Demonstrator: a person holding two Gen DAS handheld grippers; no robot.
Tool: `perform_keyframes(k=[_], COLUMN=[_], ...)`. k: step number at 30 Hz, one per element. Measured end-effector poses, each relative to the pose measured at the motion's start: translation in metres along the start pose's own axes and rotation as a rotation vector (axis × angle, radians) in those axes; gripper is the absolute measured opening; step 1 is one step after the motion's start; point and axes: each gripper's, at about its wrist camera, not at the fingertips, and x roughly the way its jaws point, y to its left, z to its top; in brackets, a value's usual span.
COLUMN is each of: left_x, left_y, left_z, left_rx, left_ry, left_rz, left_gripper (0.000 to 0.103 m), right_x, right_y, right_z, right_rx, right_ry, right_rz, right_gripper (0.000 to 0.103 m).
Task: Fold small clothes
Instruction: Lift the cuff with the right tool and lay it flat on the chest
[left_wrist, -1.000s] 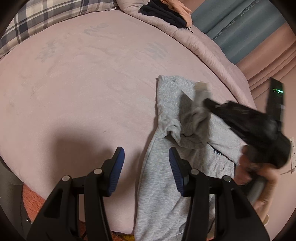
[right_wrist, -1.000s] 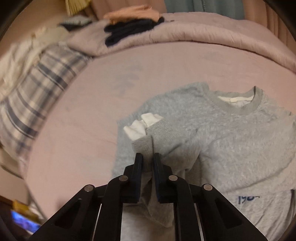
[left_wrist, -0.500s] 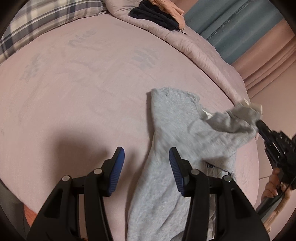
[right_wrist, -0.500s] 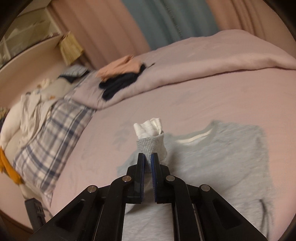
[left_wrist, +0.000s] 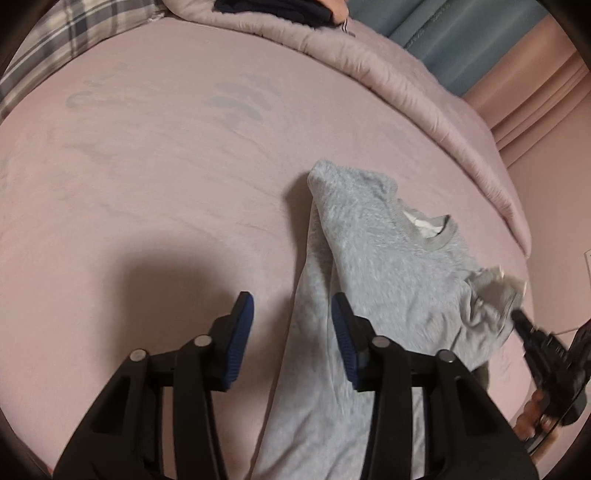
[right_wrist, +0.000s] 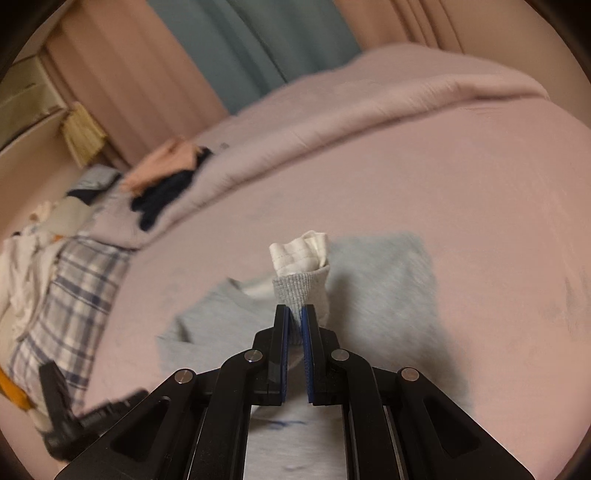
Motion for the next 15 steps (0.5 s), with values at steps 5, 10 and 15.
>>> perform_keyframes(k=[5, 10, 15], left_x=[0.023, 0.028, 0.03], left_y=[-0.002, -0.013, -0.032], left_z=[0.018, 0.038, 0.051], left_rx=[-0.004, -0.017, 0.019], left_ry=[0.016, 0.007, -0.026], left_rz=[0.051, 0.004, 0.009], left_gripper=[0.039, 0.038, 0.038], right_x=[0.02, 0.024, 0.015], right_y=[-0.037, -0.055, -0.064], right_z=[-0.019, -0.029, -0.033], right_rx=[0.067, 0.098, 0.113], right_ry=[0.077, 0.113, 0.093], right_rz=[-0.056, -0.061, -0.064], right_gripper=[0.008, 0.008, 0.001])
